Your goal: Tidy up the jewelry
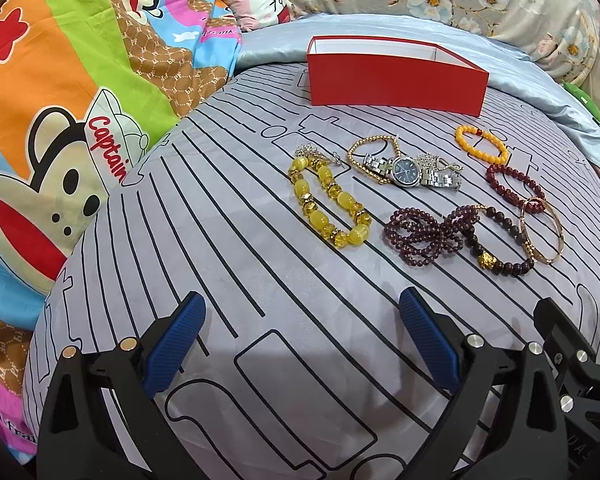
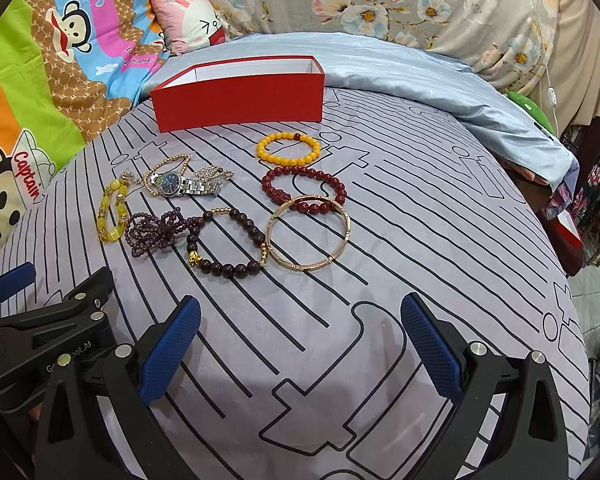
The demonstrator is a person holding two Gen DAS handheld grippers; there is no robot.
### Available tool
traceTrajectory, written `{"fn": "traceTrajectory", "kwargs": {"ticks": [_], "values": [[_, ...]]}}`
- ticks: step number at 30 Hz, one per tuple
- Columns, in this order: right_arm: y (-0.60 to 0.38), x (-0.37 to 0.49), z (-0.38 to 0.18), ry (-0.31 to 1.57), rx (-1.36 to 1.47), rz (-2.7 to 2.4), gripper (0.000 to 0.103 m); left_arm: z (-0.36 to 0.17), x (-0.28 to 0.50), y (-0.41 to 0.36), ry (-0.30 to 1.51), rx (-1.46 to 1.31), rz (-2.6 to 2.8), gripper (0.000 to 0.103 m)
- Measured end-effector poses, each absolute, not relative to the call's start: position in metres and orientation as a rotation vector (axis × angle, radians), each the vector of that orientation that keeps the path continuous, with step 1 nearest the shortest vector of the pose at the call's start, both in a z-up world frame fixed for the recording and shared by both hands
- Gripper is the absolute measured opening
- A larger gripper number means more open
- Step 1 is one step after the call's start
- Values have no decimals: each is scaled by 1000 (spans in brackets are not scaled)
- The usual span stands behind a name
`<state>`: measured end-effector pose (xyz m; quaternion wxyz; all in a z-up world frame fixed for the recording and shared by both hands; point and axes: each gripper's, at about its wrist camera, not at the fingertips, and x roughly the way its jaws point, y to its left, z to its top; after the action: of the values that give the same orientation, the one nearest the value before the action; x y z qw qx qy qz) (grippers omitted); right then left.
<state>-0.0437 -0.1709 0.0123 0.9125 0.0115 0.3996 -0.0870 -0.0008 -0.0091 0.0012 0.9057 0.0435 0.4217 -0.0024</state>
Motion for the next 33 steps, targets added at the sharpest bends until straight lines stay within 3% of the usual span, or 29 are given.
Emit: {"fn": "traceTrajectory", "kwargs": {"ticks": [33], "values": [[-172,-43,13,825,29,-176,96,-3,1,-2,885,54,-3,93]]}}
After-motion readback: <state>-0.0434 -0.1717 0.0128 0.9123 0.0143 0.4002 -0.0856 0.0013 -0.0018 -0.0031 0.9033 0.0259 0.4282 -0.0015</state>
